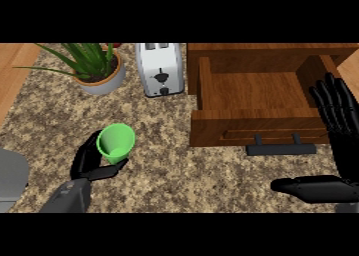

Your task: Pick up the cup, place it into the drawer and close the drawer

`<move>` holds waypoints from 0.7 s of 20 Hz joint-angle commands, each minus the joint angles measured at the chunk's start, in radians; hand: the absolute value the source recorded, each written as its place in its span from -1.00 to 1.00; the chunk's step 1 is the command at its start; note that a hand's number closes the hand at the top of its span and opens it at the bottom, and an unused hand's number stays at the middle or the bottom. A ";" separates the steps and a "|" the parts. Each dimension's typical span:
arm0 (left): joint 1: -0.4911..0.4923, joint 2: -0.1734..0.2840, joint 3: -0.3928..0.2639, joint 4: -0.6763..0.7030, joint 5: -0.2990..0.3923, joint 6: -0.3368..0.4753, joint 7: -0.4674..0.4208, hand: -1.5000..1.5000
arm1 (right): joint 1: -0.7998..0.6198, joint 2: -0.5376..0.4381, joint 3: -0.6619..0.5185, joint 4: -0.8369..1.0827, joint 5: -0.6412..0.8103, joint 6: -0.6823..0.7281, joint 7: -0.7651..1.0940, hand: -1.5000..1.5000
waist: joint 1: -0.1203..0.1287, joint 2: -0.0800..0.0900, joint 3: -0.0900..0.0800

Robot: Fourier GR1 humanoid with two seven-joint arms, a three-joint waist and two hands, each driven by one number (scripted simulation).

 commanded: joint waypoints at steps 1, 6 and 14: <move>-0.018 -0.050 -0.008 -0.005 0.011 -0.169 -0.085 1.00 | -0.016 0.014 0.020 0.018 0.021 -0.014 0.012 -1.00 | 0.001 0.001 0.000; -0.008 -0.012 0.007 -0.052 0.047 -0.238 -0.089 1.00 | 0.015 -0.016 -0.041 0.030 -0.010 0.007 -0.034 -1.00 | 0.006 -0.003 0.001; 0.030 0.074 0.098 -0.088 0.119 -0.133 -0.151 1.00 | -0.073 -0.035 -0.047 0.088 -0.008 0.011 -0.015 -1.00 | 0.019 -0.001 0.001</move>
